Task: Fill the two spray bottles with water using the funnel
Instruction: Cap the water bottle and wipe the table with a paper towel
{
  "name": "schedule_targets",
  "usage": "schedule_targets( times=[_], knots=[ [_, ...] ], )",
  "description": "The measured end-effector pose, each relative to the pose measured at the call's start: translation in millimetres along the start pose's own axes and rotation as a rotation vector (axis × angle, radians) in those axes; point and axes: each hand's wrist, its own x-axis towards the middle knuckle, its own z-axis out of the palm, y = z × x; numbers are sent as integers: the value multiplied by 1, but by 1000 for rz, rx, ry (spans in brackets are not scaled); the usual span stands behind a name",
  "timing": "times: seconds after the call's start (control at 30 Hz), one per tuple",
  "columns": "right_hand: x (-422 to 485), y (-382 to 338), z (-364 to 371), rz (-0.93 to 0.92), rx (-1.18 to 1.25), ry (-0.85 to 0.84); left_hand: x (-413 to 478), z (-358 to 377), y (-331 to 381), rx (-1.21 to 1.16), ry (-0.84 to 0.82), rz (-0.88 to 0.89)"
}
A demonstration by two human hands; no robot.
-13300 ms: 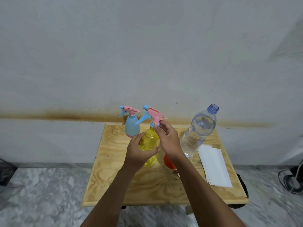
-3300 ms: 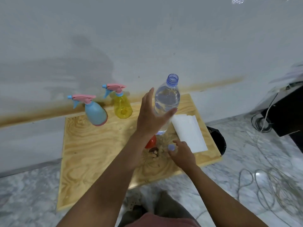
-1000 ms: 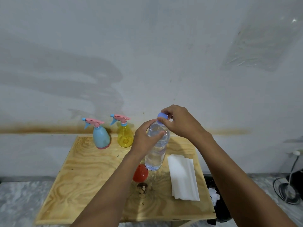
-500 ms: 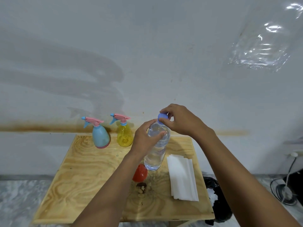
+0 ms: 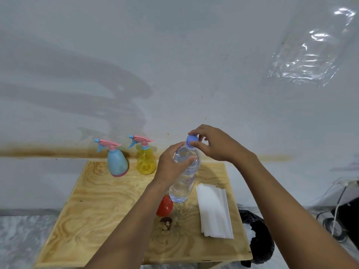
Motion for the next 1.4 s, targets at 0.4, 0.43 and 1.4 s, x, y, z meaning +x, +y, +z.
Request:
schedule_targets(
  times=[0.4, 0.43, 1.4],
  knots=[
    [13, -7, -5, 57, -176, -74, 0, -2, 1, -1, -19, 3],
    [12, -4, -11, 8, -180, -145, 0, -2, 2, -4, -15, -6],
    [-4, 13, 31, 36, 59, 184, -5, -4, 0, 13, -33, 19]
  ],
)
